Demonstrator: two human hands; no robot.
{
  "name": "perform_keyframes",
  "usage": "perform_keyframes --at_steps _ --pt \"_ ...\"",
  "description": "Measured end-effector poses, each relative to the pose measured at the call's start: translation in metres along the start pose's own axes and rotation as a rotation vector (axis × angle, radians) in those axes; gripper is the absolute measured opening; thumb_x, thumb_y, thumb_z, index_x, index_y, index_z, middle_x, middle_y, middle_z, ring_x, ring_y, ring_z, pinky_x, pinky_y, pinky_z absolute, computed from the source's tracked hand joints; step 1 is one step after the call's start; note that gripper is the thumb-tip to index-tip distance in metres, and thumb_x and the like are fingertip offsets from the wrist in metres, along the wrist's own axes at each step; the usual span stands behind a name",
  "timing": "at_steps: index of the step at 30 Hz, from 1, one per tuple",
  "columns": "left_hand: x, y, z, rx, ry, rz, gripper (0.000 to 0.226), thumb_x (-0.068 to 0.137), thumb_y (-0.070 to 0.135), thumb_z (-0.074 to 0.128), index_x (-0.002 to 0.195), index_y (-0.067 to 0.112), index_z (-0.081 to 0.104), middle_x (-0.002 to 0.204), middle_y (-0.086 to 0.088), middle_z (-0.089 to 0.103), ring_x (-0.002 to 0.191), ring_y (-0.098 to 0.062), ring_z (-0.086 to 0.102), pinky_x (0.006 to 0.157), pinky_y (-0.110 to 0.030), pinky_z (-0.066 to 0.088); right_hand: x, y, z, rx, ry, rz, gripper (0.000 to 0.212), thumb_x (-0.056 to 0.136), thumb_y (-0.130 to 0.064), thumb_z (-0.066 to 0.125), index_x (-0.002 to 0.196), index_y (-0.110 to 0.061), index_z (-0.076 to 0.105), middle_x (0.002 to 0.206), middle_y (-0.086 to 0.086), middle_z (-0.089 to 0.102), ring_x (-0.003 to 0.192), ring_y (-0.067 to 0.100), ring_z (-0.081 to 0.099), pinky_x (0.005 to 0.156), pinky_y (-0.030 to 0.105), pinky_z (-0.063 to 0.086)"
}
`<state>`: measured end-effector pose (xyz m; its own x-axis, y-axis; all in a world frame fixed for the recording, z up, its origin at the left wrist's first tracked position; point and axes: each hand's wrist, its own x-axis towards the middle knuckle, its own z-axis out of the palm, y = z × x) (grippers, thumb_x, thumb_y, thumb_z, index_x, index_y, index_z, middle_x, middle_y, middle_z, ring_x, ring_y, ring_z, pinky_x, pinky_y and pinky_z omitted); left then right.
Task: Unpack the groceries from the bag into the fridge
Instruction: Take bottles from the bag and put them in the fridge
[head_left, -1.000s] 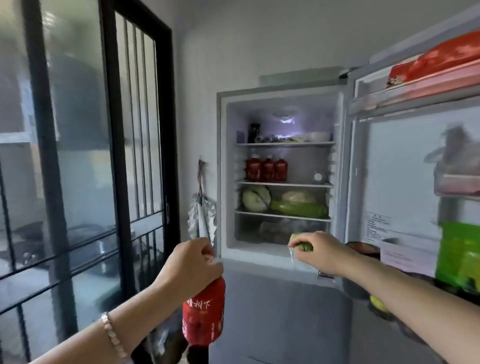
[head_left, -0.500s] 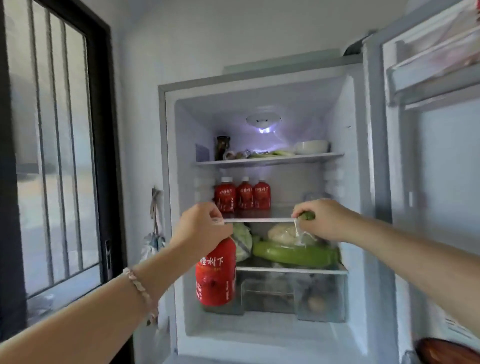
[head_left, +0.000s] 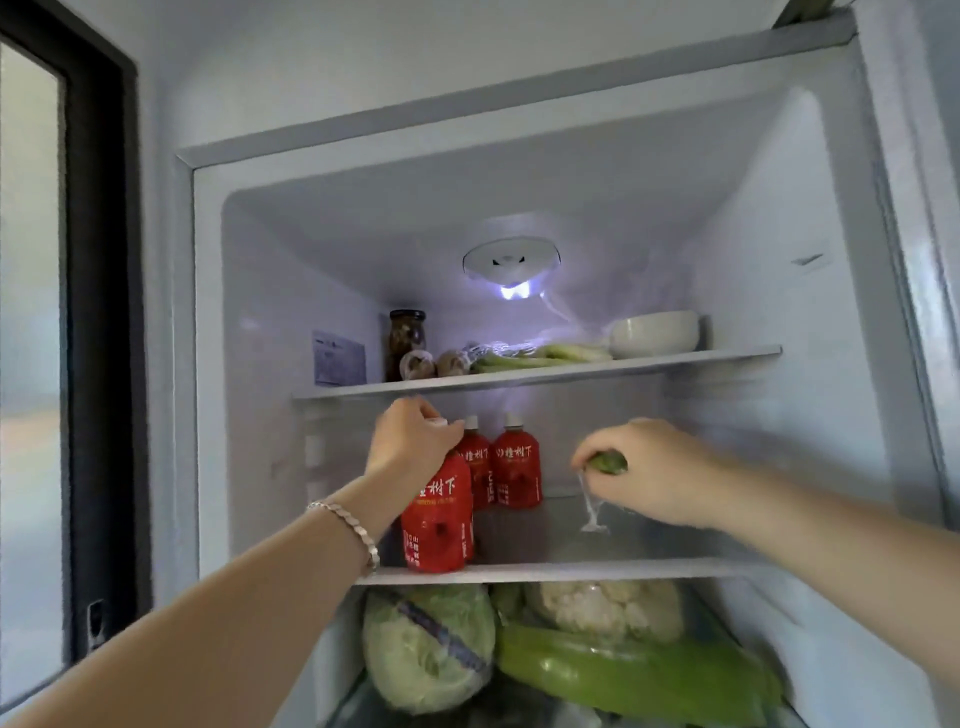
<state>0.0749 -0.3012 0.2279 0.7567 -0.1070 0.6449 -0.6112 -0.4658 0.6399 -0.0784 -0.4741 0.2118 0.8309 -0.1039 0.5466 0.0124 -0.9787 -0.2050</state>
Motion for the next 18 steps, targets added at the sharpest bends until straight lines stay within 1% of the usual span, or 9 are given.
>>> perform_keyframes --at_steps 2,4,7,8,10,13,14,16,18 --pt "0.017 -0.009 0.017 0.058 -0.07 -0.006 0.027 0.084 0.04 0.063 0.089 0.015 0.056 0.093 -0.008 0.066 0.077 -0.02 0.061 0.065 -0.03 0.049 0.01 0.004 0.006 -0.027 -0.011 0.002 0.024 0.088 -0.03 0.054 0.111 -0.036 0.062 0.091 -0.01 0.048 0.1 0.006 0.04 0.089 0.025 0.038" --pt "0.026 -0.016 0.027 0.147 -0.163 0.039 0.041 0.088 0.048 0.055 0.112 0.015 0.052 0.115 -0.01 0.059 0.101 -0.027 0.059 0.085 -0.037 0.049 0.018 0.004 0.014 -0.035 -0.036 0.017 0.024 0.089 -0.031 0.052 0.111 -0.038 0.06 0.091 -0.011 0.046 0.102 0.009 0.042 0.092 0.028 0.039" --pt "0.018 -0.031 0.026 0.316 -0.248 0.233 0.074 0.084 0.055 0.056 0.142 0.021 0.024 0.145 -0.011 0.029 0.132 -0.03 0.033 0.105 -0.043 0.036 0.027 0.004 0.025 -0.049 -0.083 0.047 0.025 0.09 -0.033 0.052 0.113 -0.039 0.059 0.104 -0.006 0.051 0.099 0.012 0.048 0.091 0.03 0.042" --pt "0.01 -0.039 0.025 0.363 -0.266 0.301 0.08 0.082 0.054 0.059 0.145 0.027 0.017 0.148 -0.007 0.02 0.136 -0.031 0.025 0.108 -0.044 0.031 0.029 0.005 0.029 -0.056 -0.091 0.053 0.026 0.09 -0.033 0.052 0.114 -0.038 0.059 0.11 -0.003 0.052 0.098 0.013 0.049 0.092 0.032 0.044" --pt "-0.006 -0.055 0.025 0.382 -0.301 0.396 0.081 0.081 0.051 0.062 0.145 0.039 0.012 0.15 -0.002 0.007 0.138 -0.03 0.019 0.111 -0.042 0.026 0.032 0.006 0.036 -0.077 -0.104 0.07 0.027 0.09 -0.033 0.051 0.115 -0.039 0.058 0.109 -0.002 0.049 0.094 0.012 0.048 0.092 0.032 0.044" --pt "-0.015 -0.071 0.031 0.294 -0.351 0.426 0.084 0.082 0.047 0.062 0.143 0.049 0.004 0.151 0.002 -0.002 0.139 -0.027 0.021 0.111 -0.036 0.028 0.037 0.009 0.045 -0.109 -0.114 0.06 0.027 0.092 -0.033 0.05 0.118 -0.039 0.056 0.098 -0.014 0.039 0.09 0.008 0.045 0.079 0.023 0.041" --pt "-0.013 -0.073 0.034 0.325 -0.342 0.431 0.086 0.082 0.048 0.061 0.143 0.049 0.0 0.152 0.001 -0.001 0.139 -0.027 0.021 0.111 -0.036 0.029 0.038 0.009 0.048 -0.126 -0.119 0.061 0.027 0.093 -0.034 0.049 0.119 -0.039 0.055 0.093 -0.019 0.034 0.088 0.007 0.044 0.071 0.019 0.038" --pt "-0.003 -0.076 0.041 0.484 -0.29 0.435 0.089 0.083 0.052 0.056 0.146 0.042 -0.006 0.153 -0.006 0.003 0.139 -0.029 0.018 0.112 -0.038 0.025 0.04 0.008 0.052 -0.159 -0.126 0.08 0.028 0.093 -0.037 0.048 0.12 -0.042 0.054 0.09 -0.017 0.034 0.084 0.009 0.045 0.062 0.014 0.032" --pt "0.011 -0.077 0.05 0.669 -0.237 0.432 0.088 0.085 0.055 0.051 0.148 0.034 -0.007 0.153 -0.011 0.006 0.141 -0.029 0.011 0.114 -0.04 0.016 0.04 0.01 0.058 -0.176 -0.13 0.102 0.028 0.092 -0.04 0.048 0.119 -0.043 0.054 0.099 -0.009 0.039 0.087 0.013 0.047 0.071 0.021 0.039"
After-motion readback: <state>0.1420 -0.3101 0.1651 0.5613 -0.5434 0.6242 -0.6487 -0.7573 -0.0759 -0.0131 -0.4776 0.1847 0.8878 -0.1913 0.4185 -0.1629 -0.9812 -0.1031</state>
